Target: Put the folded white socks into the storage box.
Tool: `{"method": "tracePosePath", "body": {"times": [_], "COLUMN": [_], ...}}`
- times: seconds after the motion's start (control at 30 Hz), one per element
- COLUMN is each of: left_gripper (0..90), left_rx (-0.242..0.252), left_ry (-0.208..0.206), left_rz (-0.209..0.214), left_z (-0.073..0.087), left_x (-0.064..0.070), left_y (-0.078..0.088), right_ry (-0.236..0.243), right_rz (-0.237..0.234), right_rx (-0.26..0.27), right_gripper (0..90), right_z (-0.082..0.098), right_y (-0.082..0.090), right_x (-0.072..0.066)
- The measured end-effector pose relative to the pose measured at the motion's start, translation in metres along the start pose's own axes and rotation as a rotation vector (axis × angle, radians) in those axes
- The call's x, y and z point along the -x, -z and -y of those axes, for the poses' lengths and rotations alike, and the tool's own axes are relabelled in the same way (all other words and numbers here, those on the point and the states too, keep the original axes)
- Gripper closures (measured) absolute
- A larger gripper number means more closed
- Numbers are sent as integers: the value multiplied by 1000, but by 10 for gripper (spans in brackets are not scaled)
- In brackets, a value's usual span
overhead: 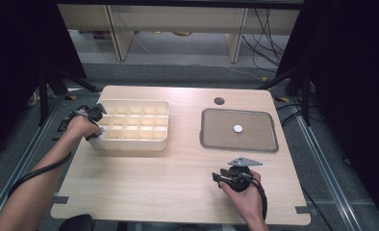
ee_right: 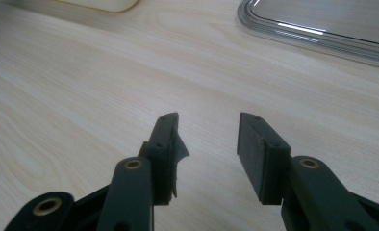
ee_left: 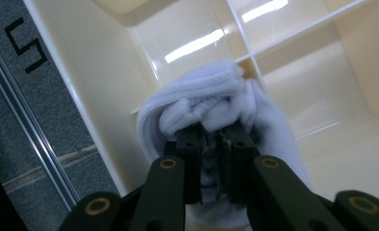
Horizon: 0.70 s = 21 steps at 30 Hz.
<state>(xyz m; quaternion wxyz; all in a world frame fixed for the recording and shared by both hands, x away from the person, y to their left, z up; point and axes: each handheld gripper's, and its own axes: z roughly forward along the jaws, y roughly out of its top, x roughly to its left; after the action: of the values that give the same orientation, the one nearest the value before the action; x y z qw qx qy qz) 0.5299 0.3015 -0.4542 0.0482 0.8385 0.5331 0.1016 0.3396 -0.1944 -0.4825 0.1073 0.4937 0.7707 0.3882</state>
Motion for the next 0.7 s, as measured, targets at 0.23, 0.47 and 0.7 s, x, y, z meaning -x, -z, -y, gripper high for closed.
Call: {"method": "tracePosePath", "body": {"times": [0.23, 0.47, 0.7], "left_gripper": [799, 780, 696], "left_rx": [11, 43, 120], "left_ry": [18, 37, 44], "left_rz": [21, 52, 102], "left_z": [2, 5, 13], "left_x": [-2, -7, -15], "left_y": [1, 4, 12], "right_ry": [0, -8, -9], "right_rz": [6, 23, 9], "right_rx": [9, -4, 8], "right_gripper": [600, 590, 577], "right_z": [0, -2, -4], "right_y": [1, 3, 4], "right_x": [1, 2, 2]}}
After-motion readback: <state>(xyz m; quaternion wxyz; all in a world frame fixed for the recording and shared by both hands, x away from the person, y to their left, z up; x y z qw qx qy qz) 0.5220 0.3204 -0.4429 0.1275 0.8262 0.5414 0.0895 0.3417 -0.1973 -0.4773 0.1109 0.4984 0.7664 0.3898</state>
